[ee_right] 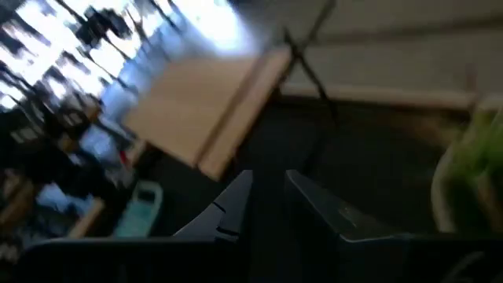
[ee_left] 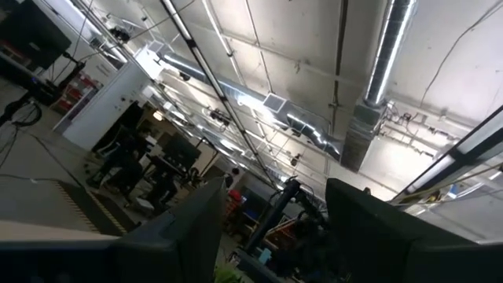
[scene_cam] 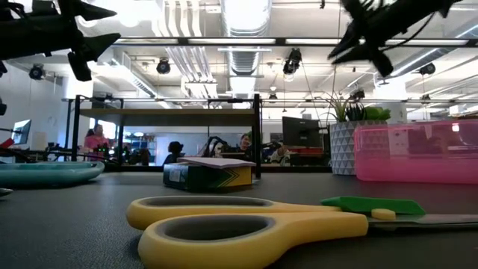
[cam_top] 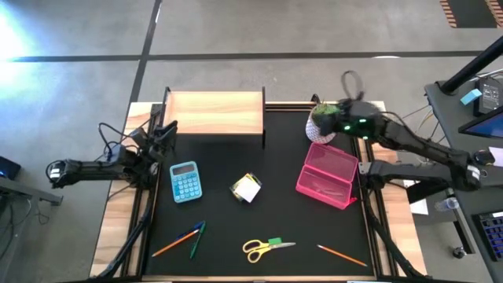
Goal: Pack school essentials
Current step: Put the right orange pencil into the pink supply box
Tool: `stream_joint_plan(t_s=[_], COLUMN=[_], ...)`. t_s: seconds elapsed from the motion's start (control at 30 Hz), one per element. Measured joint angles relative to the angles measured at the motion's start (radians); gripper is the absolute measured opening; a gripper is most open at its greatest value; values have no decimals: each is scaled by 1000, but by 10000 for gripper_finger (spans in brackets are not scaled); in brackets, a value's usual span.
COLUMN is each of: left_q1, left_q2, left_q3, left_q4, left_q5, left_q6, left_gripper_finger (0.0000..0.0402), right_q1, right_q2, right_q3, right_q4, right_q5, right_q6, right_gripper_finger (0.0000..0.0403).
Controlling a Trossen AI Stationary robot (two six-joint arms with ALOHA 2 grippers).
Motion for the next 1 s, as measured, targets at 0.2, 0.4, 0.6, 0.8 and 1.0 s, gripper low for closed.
stream_joint_plan(t_s=[0.2, 0.4, 0.6, 0.8, 1.0], left_q1=[0, 0, 0, 0, 0], left_q2=[33, 55, 102, 159, 192], left_q3=[1, 16, 62, 87, 107], left_q4=[49, 72, 71, 72, 71], left_q5=[-3, 41, 56, 92, 110], left_q6=[-3, -8, -39, -84, -109], left_gripper_finger=[205, 205, 205, 205, 205], right_q1=[129, 275, 409, 540, 687], right_q2=[75, 151, 255, 404, 553], right_q3=[24, 79, 186, 359, 529], right_q4=[-39, -48, -159, -458, -704], right_q5=[-30, -61, -52, -64, -158], right_q6=[83, 131, 230, 323, 433], right_gripper_finger=[117, 175, 186, 187, 186])
